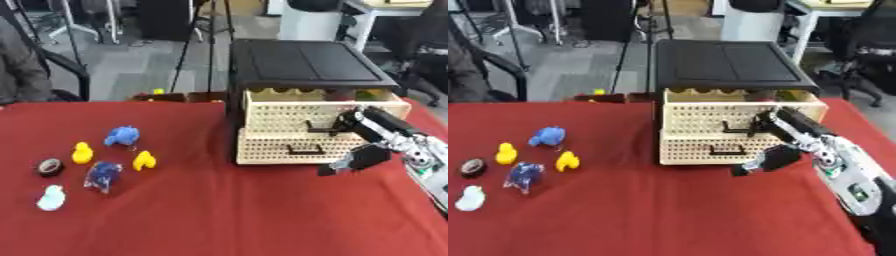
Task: Pick up objects from table and place into drawer.
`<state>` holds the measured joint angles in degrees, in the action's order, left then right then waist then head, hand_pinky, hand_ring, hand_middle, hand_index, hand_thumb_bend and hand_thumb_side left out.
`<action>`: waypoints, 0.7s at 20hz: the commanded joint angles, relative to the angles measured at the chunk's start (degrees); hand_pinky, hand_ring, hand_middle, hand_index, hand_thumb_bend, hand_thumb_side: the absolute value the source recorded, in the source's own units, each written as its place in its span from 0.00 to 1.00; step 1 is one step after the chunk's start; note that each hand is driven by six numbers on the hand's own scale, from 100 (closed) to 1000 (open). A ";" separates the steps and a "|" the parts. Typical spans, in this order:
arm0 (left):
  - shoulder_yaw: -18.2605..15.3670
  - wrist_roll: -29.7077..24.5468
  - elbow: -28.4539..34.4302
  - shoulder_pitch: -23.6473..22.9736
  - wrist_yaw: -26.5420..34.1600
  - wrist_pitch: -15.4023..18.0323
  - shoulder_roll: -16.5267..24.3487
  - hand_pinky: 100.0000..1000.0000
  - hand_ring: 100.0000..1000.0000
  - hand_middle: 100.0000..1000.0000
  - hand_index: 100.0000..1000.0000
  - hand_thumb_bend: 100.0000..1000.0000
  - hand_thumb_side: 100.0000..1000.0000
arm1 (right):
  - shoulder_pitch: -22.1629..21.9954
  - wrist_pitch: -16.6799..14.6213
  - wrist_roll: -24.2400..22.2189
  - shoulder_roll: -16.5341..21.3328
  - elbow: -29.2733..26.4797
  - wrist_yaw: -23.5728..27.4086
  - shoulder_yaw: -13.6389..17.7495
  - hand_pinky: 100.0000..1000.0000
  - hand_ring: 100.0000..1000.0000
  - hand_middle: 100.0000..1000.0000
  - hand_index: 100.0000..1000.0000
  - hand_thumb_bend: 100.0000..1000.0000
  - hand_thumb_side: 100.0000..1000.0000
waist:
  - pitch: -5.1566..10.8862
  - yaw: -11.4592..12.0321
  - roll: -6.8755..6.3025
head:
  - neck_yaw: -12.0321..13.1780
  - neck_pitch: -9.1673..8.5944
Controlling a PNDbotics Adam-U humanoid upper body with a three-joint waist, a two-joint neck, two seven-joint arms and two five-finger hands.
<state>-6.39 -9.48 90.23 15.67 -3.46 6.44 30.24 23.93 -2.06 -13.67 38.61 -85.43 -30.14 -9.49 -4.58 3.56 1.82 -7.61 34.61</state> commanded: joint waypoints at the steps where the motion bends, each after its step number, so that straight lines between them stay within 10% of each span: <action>1: -0.70 -0.08 1.09 0.47 0.21 -0.06 1.82 0.67 0.62 0.59 0.77 0.13 0.96 | -0.34 0.37 0.09 2.32 -2.82 -0.26 1.00 0.00 0.00 0.00 0.42 1.00 0.47 | 0.78 -0.08 -0.08 | 0.20 0.03; 14: -0.79 -0.13 1.11 0.10 0.48 -0.21 2.17 0.67 0.62 0.59 0.77 0.13 0.96 | -4.98 1.01 -0.31 1.86 -7.30 0.08 1.52 0.00 0.00 0.00 0.42 1.00 0.46 | 1.38 -0.49 0.30 | 0.37 0.30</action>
<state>-6.55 -9.58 90.23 15.21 -3.28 6.33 30.33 18.54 -1.28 -13.98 38.62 -91.42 -30.11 -8.79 -3.86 3.17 2.22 -7.37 34.64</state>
